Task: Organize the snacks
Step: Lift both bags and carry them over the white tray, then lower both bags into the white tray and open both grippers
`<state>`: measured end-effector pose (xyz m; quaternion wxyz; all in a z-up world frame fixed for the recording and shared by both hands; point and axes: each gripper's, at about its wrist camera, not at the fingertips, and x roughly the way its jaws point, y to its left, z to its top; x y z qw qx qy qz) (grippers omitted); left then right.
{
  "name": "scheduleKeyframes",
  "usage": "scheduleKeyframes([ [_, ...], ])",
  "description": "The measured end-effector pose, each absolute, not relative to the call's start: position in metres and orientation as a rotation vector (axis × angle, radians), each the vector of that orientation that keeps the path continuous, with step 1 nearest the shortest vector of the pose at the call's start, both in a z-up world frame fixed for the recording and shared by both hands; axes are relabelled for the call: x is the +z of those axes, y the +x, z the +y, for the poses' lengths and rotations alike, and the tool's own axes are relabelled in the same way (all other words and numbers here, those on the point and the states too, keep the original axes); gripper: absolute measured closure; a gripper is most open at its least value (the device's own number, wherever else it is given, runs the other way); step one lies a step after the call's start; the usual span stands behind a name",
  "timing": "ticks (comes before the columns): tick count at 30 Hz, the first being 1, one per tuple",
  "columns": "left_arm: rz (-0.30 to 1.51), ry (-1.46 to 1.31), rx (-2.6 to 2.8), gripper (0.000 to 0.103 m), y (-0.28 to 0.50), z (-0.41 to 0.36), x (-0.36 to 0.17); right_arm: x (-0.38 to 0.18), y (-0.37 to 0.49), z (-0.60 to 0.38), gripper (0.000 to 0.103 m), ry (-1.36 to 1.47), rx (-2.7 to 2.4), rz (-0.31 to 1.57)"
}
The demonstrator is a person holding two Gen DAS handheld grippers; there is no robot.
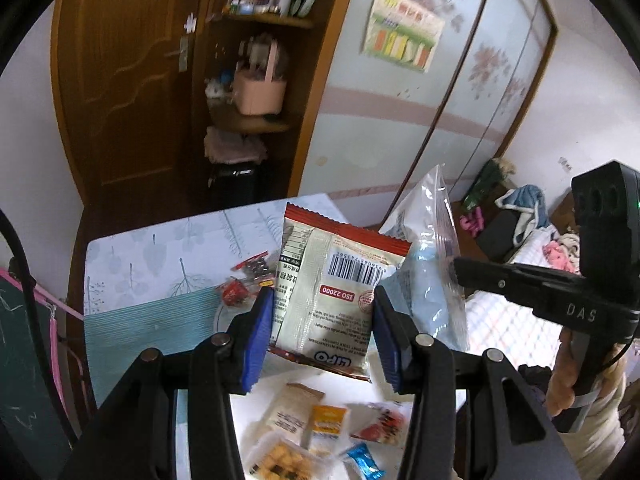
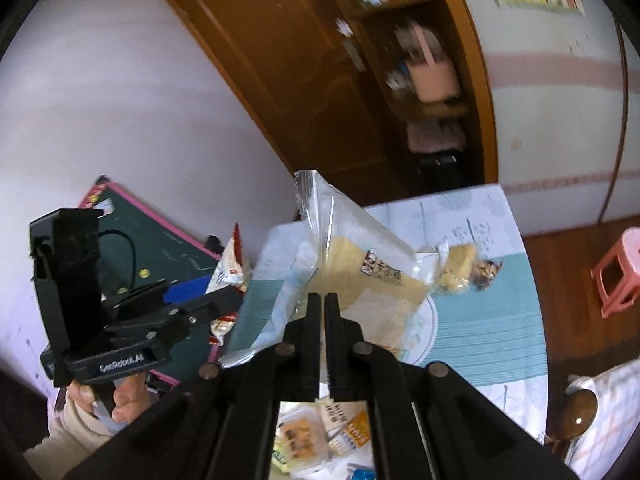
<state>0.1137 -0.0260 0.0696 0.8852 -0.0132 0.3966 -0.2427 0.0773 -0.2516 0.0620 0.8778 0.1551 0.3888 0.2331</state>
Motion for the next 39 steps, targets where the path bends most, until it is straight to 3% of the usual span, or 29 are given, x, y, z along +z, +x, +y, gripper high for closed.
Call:
scheduleKeyframes([
  [8, 0.741, 0.003, -0.533, 0.057, 0.039, -0.018, 0.086, 0.071, 0.009, -0.239, 0.101, 0.251, 0.521, 0.715],
  [16, 0.826, 0.021, -0.513, 0.057, -0.001, -0.019, 0.034, 0.044, -0.039, -0.235, 0.101, 0.230, 0.494, 0.675],
  [22, 0.859, 0.046, -0.437, 0.056, -0.011, -0.018, 0.000, 0.005, -0.042, -0.227, 0.099, 0.196, 0.463, 0.772],
  [24, 0.865, 0.092, -0.408, 0.046, -0.015, -0.021, -0.011, -0.007, -0.041, -0.225, 0.097, 0.191, 0.451, 0.814],
  [25, 0.866, 0.114, -0.396, 0.024, -0.018, -0.022, -0.015, -0.010, -0.043, -0.226, 0.097, 0.192, 0.447, 0.824],
  [26, 0.860, 0.119, -0.386, 0.002, -0.020, -0.022, -0.018, -0.014, -0.045, -0.227, 0.095, 0.200, 0.446, 0.836],
  [27, 0.844, 0.113, -0.375, 0.000, -0.023, -0.021, -0.019, -0.018, -0.045, -0.228, 0.083, 0.215, 0.441, 0.843],
  [29, 0.831, 0.116, -0.364, 0.000, -0.025, -0.021, -0.021, -0.023, -0.049, -0.231, 0.046, 0.235, 0.421, 0.838],
  [31, 0.830, 0.128, -0.358, 0.000, -0.026, -0.022, -0.023, -0.027, -0.051, -0.232, 0.042, 0.241, 0.413, 0.833],
  [39, 0.825, 0.158, -0.344, 0.000, -0.029, -0.030, -0.031, -0.039, -0.050, -0.222, 0.042, 0.226, 0.426, 0.880],
])
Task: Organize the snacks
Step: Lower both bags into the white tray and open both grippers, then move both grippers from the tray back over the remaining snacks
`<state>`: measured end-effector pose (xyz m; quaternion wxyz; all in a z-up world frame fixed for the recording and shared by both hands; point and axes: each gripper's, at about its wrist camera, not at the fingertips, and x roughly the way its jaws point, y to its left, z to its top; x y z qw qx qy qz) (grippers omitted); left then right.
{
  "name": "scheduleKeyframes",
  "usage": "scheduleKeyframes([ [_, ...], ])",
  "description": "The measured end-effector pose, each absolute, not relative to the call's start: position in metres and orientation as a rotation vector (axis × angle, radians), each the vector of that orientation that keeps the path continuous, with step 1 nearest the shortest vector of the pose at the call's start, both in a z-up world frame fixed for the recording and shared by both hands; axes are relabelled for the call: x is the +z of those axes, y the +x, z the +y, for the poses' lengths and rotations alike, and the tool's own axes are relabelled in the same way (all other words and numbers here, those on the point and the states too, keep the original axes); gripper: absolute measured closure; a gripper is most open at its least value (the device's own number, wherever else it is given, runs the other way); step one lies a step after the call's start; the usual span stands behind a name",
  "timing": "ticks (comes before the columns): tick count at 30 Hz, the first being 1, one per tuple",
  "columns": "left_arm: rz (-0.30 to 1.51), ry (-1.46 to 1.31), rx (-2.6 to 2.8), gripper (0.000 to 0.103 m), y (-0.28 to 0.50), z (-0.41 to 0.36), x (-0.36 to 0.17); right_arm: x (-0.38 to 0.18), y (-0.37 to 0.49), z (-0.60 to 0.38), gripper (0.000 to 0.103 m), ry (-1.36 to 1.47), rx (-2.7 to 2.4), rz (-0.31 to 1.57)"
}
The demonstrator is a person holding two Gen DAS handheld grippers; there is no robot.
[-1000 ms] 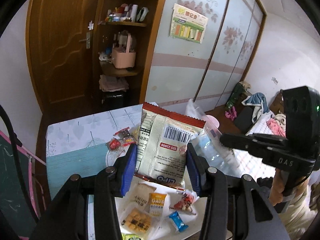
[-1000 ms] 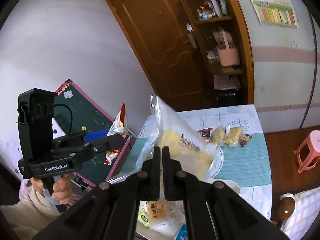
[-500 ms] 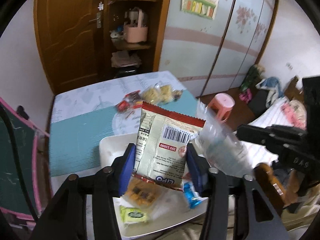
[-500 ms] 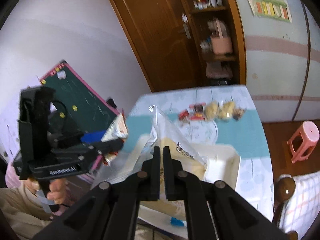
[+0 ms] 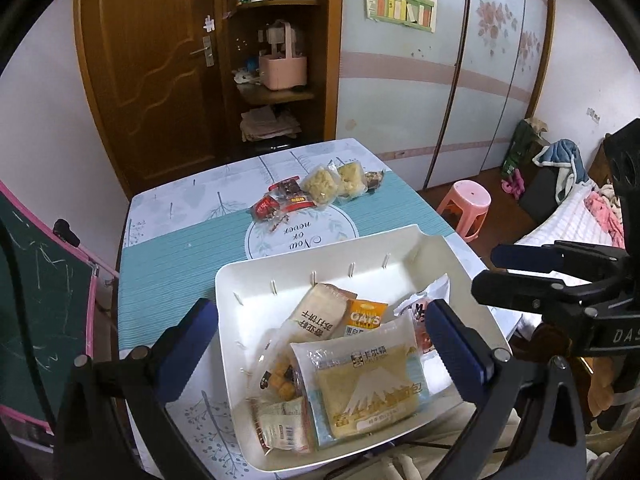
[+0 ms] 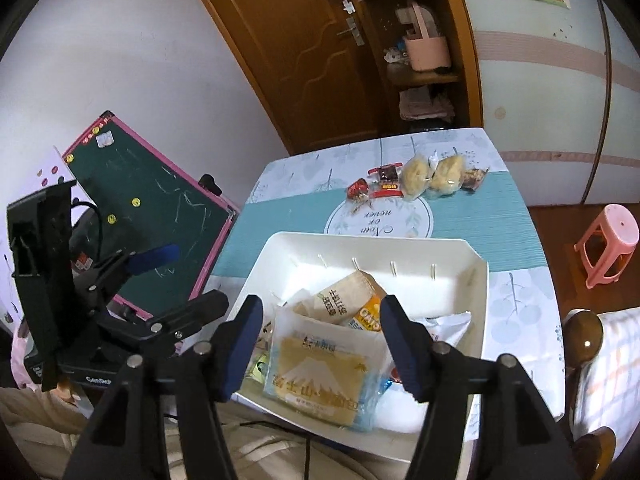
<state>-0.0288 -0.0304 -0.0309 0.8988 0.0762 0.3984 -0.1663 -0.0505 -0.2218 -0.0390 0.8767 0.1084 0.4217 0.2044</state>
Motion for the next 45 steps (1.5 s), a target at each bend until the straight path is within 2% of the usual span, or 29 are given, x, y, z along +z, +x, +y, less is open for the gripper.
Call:
scheduleKeyframes([
  [20, 0.868, 0.192, -0.332, 0.000, -0.024, -0.034, -0.049, -0.063, -0.041, -0.218, 0.042, 0.247, 0.429, 0.965],
  [36, 0.944, 0.130, -0.311, 0.000, 0.022, -0.027, -0.065, -0.095, -0.007, -0.217, 0.042, 0.217, 0.392, 1.060],
  [45, 0.834, 0.228, -0.270, 0.000, 0.061, -0.032, -0.033, -0.083, 0.028, -0.219, 0.042, 0.061, 0.285, 1.030],
])
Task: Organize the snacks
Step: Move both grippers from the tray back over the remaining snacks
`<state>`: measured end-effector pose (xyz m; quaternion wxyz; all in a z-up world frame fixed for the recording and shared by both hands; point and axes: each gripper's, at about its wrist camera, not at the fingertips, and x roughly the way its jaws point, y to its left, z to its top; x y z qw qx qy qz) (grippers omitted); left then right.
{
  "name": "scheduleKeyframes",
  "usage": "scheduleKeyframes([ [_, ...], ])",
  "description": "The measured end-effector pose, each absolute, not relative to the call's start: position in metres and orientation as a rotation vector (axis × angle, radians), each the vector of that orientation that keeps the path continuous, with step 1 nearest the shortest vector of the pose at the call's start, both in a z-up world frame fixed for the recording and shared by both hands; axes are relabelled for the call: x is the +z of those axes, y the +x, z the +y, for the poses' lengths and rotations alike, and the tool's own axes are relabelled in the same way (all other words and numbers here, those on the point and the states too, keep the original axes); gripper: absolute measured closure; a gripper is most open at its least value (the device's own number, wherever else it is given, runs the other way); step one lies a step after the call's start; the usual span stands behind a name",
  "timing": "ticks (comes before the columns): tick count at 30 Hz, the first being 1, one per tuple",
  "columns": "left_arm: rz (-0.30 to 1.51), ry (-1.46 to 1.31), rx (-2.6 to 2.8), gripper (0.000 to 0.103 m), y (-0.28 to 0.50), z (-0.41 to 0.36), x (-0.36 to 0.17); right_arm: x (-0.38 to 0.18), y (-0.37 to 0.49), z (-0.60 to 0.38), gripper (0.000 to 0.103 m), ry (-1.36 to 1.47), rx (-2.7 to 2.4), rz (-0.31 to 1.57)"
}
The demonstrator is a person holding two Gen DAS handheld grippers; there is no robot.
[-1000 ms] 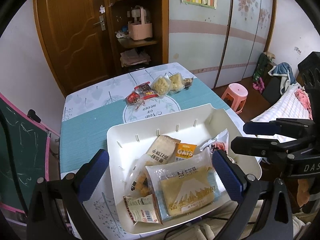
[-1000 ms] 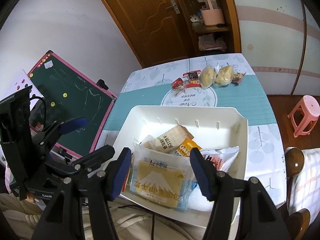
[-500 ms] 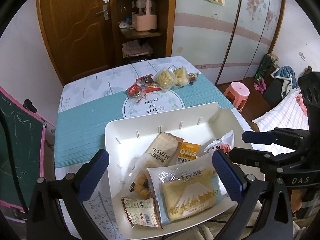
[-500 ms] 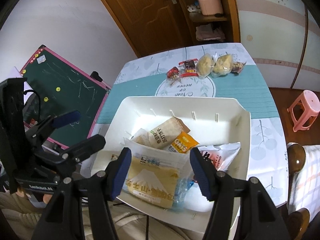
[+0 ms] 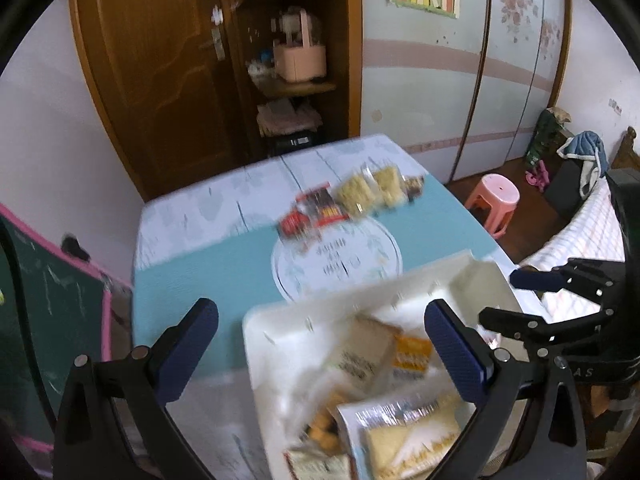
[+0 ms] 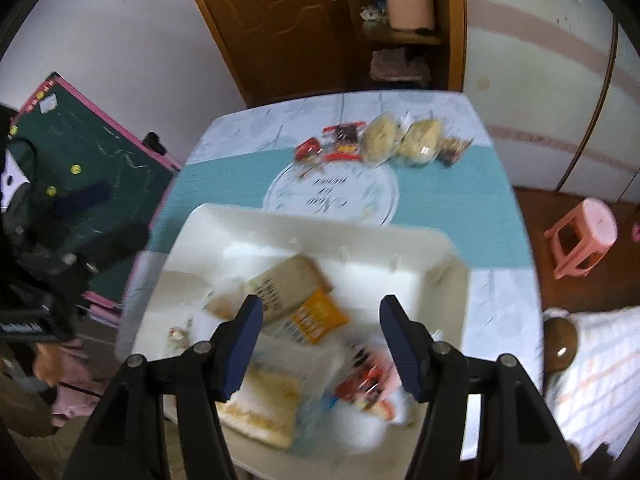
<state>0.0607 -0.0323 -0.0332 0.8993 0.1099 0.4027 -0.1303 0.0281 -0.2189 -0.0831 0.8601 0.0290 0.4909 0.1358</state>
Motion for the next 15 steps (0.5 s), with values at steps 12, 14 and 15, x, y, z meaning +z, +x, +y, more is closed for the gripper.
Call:
scheduleKeyframes([
  [12, 0.706, 0.334, -0.226, 0.000, 0.155, -0.062, 0.057, 0.007, 0.113, -0.255, 0.042, -0.146, 0.060, 0.861],
  [14, 0.696, 0.338, -0.200, 0.000, 0.174, -0.064, 0.070, 0.021, 0.129, -0.265, 0.042, -0.135, 0.019, 0.841],
  [15, 0.682, 0.344, -0.184, 0.000, 0.183, -0.065, 0.077, 0.029, 0.139, -0.271, 0.042, -0.126, -0.004, 0.830],
])
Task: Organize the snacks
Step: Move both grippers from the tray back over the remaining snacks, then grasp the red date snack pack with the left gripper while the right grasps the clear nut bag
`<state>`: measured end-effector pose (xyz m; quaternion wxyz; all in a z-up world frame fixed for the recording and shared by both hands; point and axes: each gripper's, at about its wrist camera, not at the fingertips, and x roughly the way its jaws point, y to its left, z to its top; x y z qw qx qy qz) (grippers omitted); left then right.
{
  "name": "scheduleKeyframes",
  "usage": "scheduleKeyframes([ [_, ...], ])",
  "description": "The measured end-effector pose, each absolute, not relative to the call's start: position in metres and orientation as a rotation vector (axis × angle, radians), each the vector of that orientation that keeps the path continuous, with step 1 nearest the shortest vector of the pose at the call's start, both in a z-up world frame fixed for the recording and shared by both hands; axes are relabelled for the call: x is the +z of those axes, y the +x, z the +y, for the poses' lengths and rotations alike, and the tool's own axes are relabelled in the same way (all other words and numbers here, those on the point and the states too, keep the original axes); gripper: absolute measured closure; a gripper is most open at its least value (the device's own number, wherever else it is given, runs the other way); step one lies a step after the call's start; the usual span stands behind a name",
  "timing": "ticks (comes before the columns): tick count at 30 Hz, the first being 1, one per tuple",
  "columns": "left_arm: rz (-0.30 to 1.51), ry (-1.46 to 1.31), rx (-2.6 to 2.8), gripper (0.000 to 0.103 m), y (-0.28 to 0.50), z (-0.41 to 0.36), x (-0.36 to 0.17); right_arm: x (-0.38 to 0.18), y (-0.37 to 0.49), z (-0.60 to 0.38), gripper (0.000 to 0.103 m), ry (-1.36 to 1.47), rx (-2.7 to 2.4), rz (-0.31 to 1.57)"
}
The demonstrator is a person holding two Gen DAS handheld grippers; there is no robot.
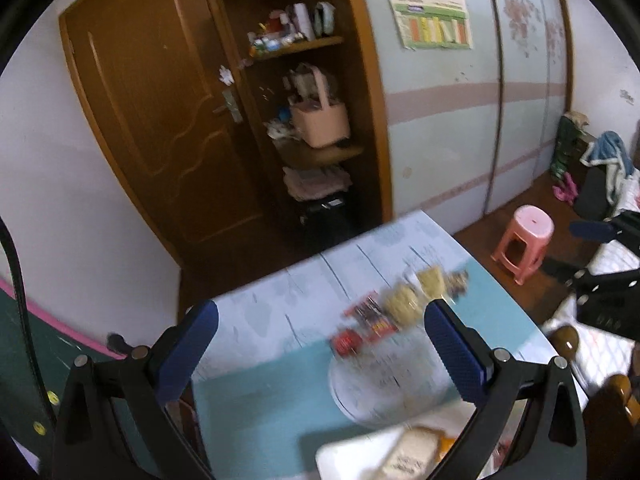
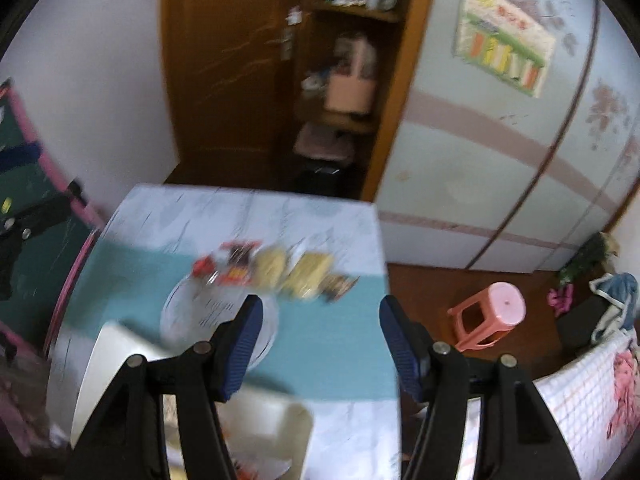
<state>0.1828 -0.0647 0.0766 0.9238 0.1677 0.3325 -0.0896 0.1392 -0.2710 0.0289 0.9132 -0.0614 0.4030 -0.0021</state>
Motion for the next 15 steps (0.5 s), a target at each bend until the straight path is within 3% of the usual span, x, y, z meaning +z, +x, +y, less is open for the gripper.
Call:
scheduleKeyframes([
  [7, 0.685, 0.357, -0.082, 0.000, 0.257, -0.070, 0.081, 0.034, 0.203, -0.292, 0.042, -0.060, -0.043, 0.881],
  [15, 1.011, 0.204, -0.044, 0.000, 0.339, -0.055, -0.041, -0.057, 0.275, -0.313, 0.042, 0.054, -0.070, 1.048],
])
